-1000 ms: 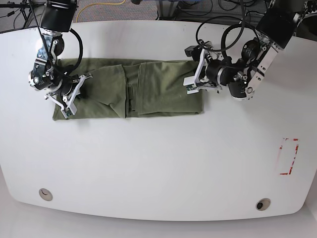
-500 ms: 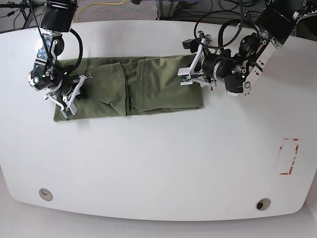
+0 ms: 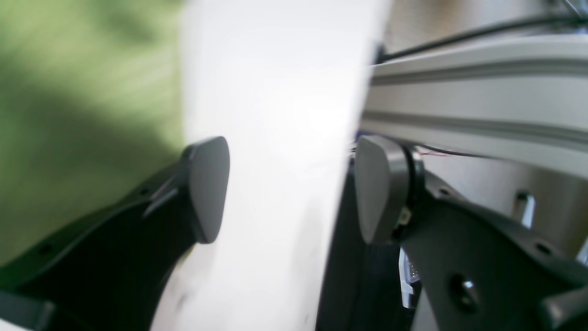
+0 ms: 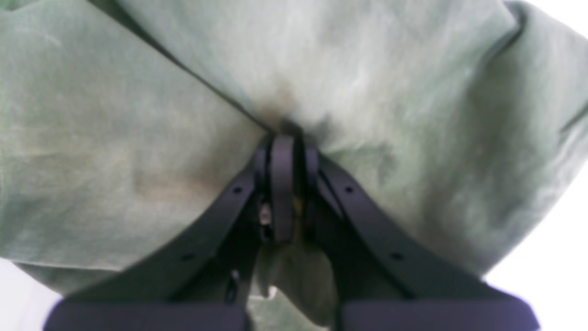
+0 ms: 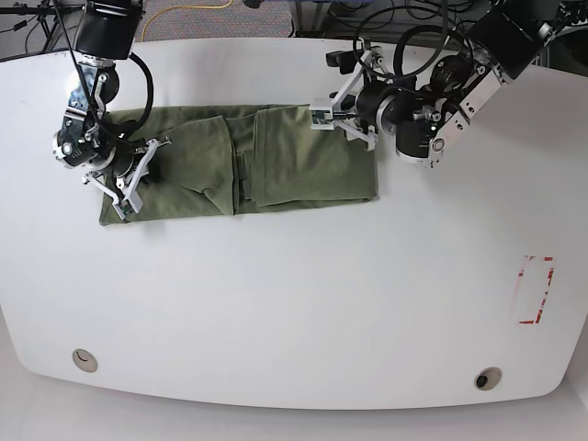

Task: Fold the T-shirt properly
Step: 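Grasp the folded end of the strip with the left gripper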

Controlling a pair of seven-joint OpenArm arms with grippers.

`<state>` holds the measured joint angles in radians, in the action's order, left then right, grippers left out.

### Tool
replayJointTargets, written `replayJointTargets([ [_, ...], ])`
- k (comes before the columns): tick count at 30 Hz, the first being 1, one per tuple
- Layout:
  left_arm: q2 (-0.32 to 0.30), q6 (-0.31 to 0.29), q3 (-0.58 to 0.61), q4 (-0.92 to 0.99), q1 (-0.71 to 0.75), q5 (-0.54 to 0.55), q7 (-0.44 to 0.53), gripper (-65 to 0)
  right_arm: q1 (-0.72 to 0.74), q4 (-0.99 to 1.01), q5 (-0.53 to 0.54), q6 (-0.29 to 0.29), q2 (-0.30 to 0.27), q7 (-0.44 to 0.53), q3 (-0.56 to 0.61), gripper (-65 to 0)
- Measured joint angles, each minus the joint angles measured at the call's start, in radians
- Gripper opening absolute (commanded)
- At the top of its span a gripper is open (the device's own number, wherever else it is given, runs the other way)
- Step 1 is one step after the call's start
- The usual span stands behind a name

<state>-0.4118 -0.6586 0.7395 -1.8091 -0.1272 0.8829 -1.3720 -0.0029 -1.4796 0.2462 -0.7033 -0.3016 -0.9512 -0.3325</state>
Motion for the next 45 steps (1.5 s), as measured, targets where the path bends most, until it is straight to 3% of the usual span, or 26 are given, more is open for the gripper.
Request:
replayJointTargets([
  [5, 0.006, -0.035, -0.005, -0.002, -0.042, 0.099, 0.003, -26.0, 0.000, 0.000, 0.001, 0.000, 0.000, 0.000, 0.000, -62.0],
  [11, -0.017, -0.035, -0.150, -0.002, -0.081, 0.177, 0.008, -26.0, 0.000, 0.000, 0.000, 0.000, 0.000, 0.000, 0.000, -62.0],
  [16, -0.027, -0.025, -0.340, 0.003, -0.082, 0.141, 0.003, -26.0, 0.000, 0.000, 0.000, 0.000, 0.000, 0.000, 0.000, -62.0],
  [20, 0.000, 0.047, -0.457, 0.027, -0.066, 0.074, 0.006, -26.0, 0.000, 0.000, 0.000, 0.000, 0.000, 0.000, 0.000, -62.1],
  [24, 0.039, 0.096, -0.501, 0.062, -0.048, 0.010, 0.000, -26.1, 0.000, 0.000, -0.005, 0.000, 0.011, 0.002, -0.005, -62.1],
  [27, 0.069, 0.106, -0.526, 0.070, -0.021, -0.034, 0.004, -31.5, 0.000, -0.001, -0.004, 0.000, 0.018, 0.001, -0.014, -62.1],
  [31, 0.099, 0.111, -0.549, 0.071, 0.018, -0.125, 0.017, -53.9, 0.000, -0.001, -0.004, 0.000, 0.019, 0.003, -0.015, -62.1],
  [33, 0.112, 0.111, -0.548, 0.073, 0.039, -0.183, 0.043, -59.7, 0.000, -0.001, -0.005, 0.000, 0.019, 0.003, -0.015, -62.1],
  [39, 0.148, 0.108, -0.545, 0.075, 0.099, -0.287, 0.109, -60.1, 0.002, -0.002, -0.006, 0.000, 0.036, 0.005, -0.017, -62.1],
  [45, 0.153, 0.105, -0.544, 0.089, 0.126, -0.299, 0.117, -60.1, 0.002, -0.003, -0.006, 0.000, 0.041, 0.006, -0.016, -62.1],
])
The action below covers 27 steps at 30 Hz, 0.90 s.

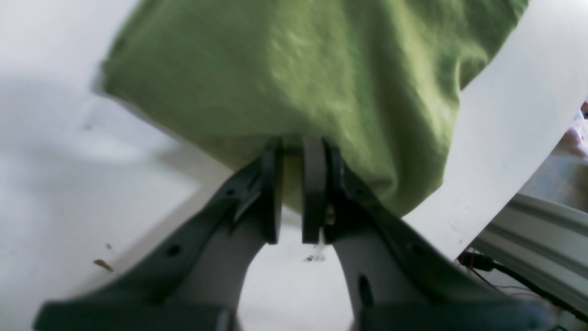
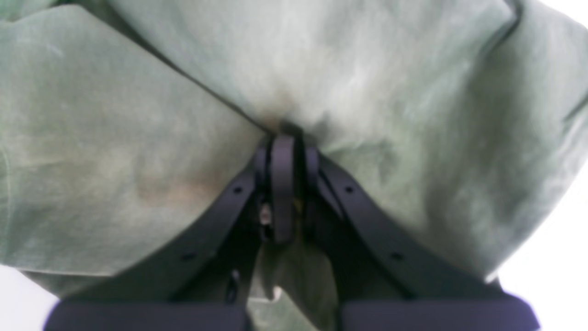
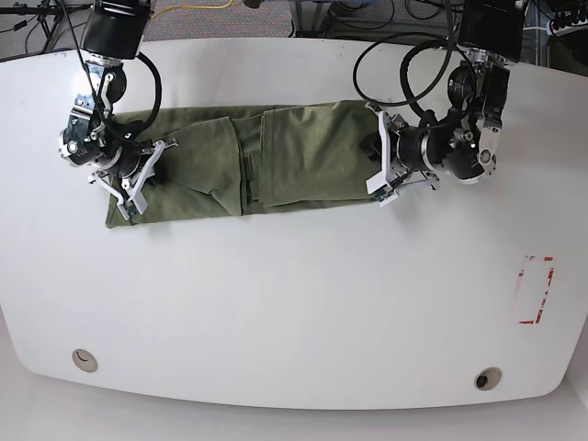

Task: Fold the T-shirt properly
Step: 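Grasp the folded end of the strip with the left gripper, then hold both ends and pull the strip taut between the grippers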

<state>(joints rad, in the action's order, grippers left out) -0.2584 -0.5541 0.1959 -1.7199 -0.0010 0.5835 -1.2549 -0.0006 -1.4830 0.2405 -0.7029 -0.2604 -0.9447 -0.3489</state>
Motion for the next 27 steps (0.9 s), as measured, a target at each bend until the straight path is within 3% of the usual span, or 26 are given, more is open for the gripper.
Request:
replayJointTargets([
  [7, 0.002, 0.001, -0.008, 0.089, -0.013, 0.000, 0.029, -60.1, 0.000, 0.000, 0.002, 0.000, 0.000, -0.001, 0.000, -62.1],
  [14, -0.015, 0.000, -0.008, 0.187, -0.016, 0.008, 0.150, -60.1, 0.000, -0.009, 0.006, 0.000, 0.000, -0.003, 0.000, -61.7],
  [20, -0.024, -0.015, -0.010, 0.283, -0.050, 0.072, 0.199, -60.1, -0.011, -0.102, 0.002, 0.002, 0.010, -0.074, 0.000, -59.9],
  [23, -0.020, -0.019, -0.010, 0.311, -0.066, 0.076, 0.207, -60.0, -0.006, -0.164, 0.001, 0.003, 0.035, -0.136, -0.010, -50.4],
  [27, -0.017, -0.023, -0.007, 0.342, -0.092, 0.086, 0.210, -60.0, 0.012, -0.269, 0.018, 0.003, 0.080, -0.199, -0.084, -31.2],
])
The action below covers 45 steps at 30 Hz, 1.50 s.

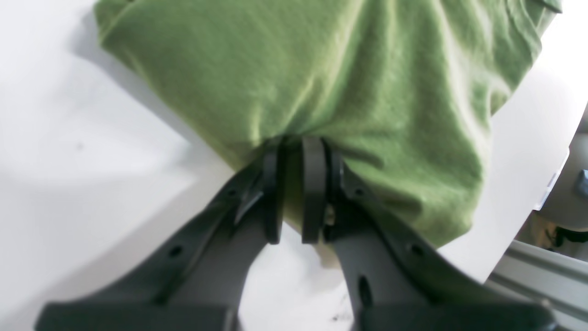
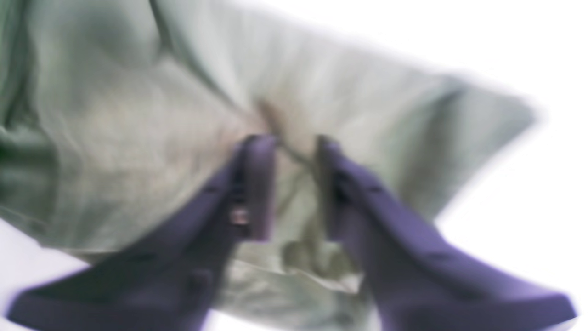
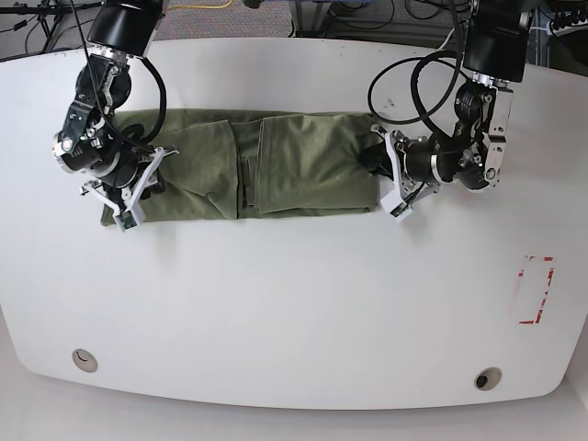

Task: Fold the T-shirt properly
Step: 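Hold both ends and pull the strip taut between the grippers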

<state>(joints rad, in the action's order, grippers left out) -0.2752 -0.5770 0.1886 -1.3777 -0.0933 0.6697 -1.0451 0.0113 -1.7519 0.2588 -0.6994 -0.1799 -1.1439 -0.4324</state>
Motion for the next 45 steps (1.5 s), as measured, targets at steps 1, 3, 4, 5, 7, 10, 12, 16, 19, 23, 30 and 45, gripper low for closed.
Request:
replayJointTargets([
  [1, -0.001, 0.000, 0.002, 0.007, -0.007, 0.002, 0.001, -60.0, 0.008, -0.021, -0.010, 0.000, 0.010, -0.022, -0.020, -27.7],
  [3, -0.001, 0.000, 0.002, 0.015, -0.018, 0.001, 0.000, -60.0, 0.029, -0.061, -0.016, 0.000, 0.027, -0.066, -0.067, -19.7],
  [4, -0.002, 0.000, 0.002, 0.018, -0.022, 0.000, 0.000, -60.0, 0.041, -0.078, -0.011, 0.000, 0.038, -0.089, -0.093, -15.9],
  [5, -0.005, 0.000, 0.002, 0.020, -0.026, 0.000, 0.000, -59.9, 0.051, -0.093, -0.010, 0.000, 0.043, -0.100, -0.116, -13.0],
  [7, -0.013, 0.000, 0.007, 0.021, -0.032, -0.004, 0.001, -59.9, 0.076, -0.113, -0.004, 0.000, 0.056, -0.143, -0.169, -9.0],
  [10, -0.036, 0.001, 0.031, 0.024, -0.051, -0.007, 0.003, -59.9, 0.121, -0.114, -0.019, 0.000, 0.071, -0.212, -0.252, -7.8],
  [12, -0.056, 0.000, 0.055, 0.024, -0.065, -0.011, 0.003, -59.9, 0.153, -0.113, -0.013, 0.000, 0.086, -0.265, -0.315, -8.1],
  [16, -0.084, -0.035, 0.094, 0.026, -0.090, -0.031, 0.001, -59.9, 0.201, -0.109, -0.016, 0.000, 0.098, -0.270, -0.415, -8.1],
  [19, -0.094, -0.053, 0.096, 0.026, -0.092, -0.037, 0.002, -59.9, 0.229, -0.084, -0.016, 0.000, 0.097, -0.270, -0.456, -8.1],
  [23, -0.105, -0.059, 0.097, 0.026, -0.092, -0.034, 0.003, -59.9, 0.243, -0.024, 0.023, 0.000, 0.096, -0.267, -0.503, -8.1],
  [30, -0.121, -0.060, 0.097, 0.026, -0.090, -0.032, 0.004, -59.9, 0.239, 0.214, 0.201, 0.006, 0.069, -0.268, -0.601, -8.1],
  [45, -0.122, -0.060, 0.096, 0.025, -0.084, -0.033, 0.011, -59.9, 0.185, 0.351, 0.329, 0.004, 0.049, -0.270, -0.624, -8.1],
])
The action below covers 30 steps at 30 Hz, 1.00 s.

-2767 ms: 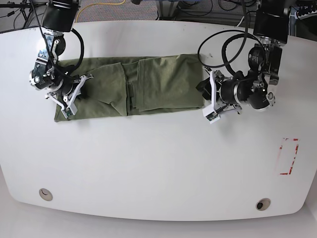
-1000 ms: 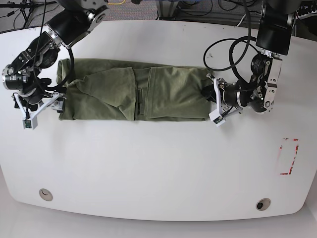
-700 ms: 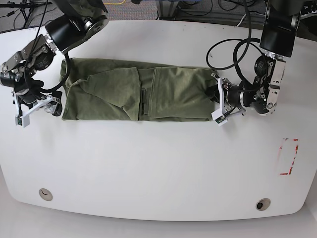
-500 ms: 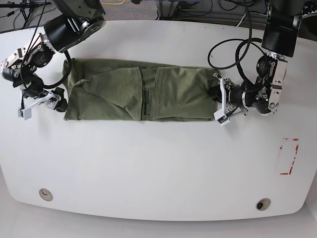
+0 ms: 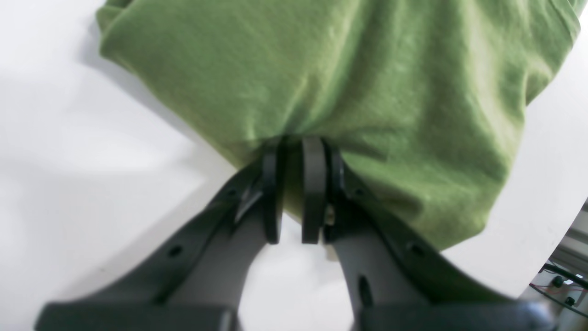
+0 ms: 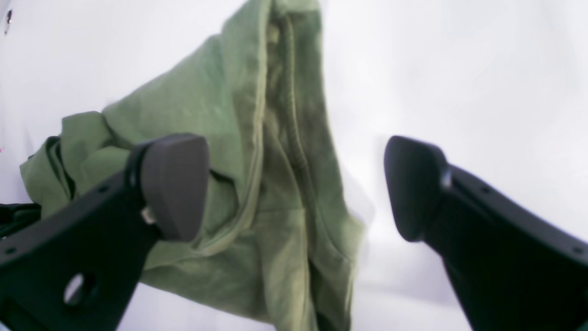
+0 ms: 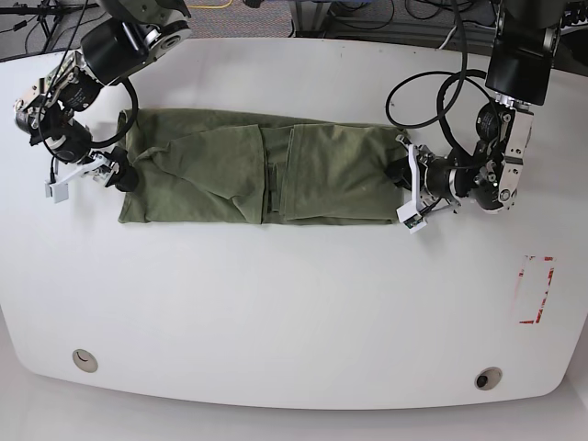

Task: Fold the T-shirt properly
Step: 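Hold both ends and pull the strip taut between the grippers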

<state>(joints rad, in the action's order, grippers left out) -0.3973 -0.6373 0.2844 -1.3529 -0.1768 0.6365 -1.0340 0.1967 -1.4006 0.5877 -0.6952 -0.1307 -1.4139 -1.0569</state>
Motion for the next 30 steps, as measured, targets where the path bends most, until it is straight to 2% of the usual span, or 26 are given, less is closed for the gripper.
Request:
replayJointTargets([
  [8, -0.002, 0.000, -0.001, -0.001, 0.005, 0.000, 0.008, -59.9, -0.044, 0.029, 0.023, -0.001, 0.003, 0.019, 0.006, -8.1],
  [23, -0.003, 0.000, -0.001, -0.001, 0.005, 0.001, 0.007, -59.9, -0.074, 0.027, 0.040, -0.001, 0.004, 0.068, 0.142, -8.4],
  [30, -0.002, 0.000, -0.001, -0.001, 0.006, 0.002, 0.008, -59.9, -0.069, 0.026, 0.042, -0.001, 0.040, 0.079, 0.151, -16.5],
])
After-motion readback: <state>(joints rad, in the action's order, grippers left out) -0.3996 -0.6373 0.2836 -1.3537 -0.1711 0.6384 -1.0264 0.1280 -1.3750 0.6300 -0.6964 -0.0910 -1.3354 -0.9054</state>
